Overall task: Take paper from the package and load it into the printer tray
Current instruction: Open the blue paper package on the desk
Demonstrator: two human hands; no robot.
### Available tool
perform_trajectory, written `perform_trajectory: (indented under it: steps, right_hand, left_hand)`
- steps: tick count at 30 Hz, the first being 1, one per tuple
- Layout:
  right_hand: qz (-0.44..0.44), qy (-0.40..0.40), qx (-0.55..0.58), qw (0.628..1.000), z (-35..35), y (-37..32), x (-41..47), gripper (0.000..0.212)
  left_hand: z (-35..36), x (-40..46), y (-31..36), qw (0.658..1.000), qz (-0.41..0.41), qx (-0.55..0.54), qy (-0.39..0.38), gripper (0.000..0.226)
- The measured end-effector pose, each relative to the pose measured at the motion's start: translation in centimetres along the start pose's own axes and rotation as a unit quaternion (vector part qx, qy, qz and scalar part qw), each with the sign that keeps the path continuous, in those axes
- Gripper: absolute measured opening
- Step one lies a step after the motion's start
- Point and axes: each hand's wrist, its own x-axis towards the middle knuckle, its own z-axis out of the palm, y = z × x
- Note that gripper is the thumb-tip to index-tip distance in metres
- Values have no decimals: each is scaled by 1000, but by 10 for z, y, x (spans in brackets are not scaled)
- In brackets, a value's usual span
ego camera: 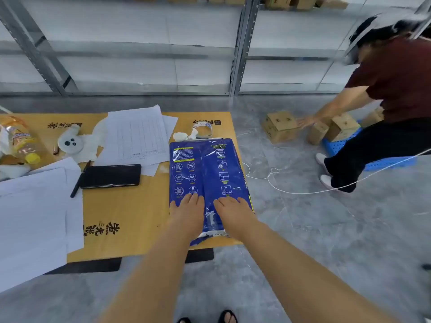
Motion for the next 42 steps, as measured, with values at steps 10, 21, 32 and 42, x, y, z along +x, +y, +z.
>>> perform_trajectory:
  steps: [10,21,32,42]
  right_hand:
    - [16,38,-9,999,16,-10,21,34]
    - [41,26,-1,999,9,-18,33,30]
    - [-29,24,0,999,6,-14,20,32]
    - [-147,-64,-66,985,27,-28,-39,25]
  left_hand:
    - [22,8,-5,998,40,39,-31,67]
    - [23,8,-8,998,44,22,-29,70]
    - [23,7,-8,998,44,23,-32,69]
    - [20,6,-8,998,47,7,-38,66]
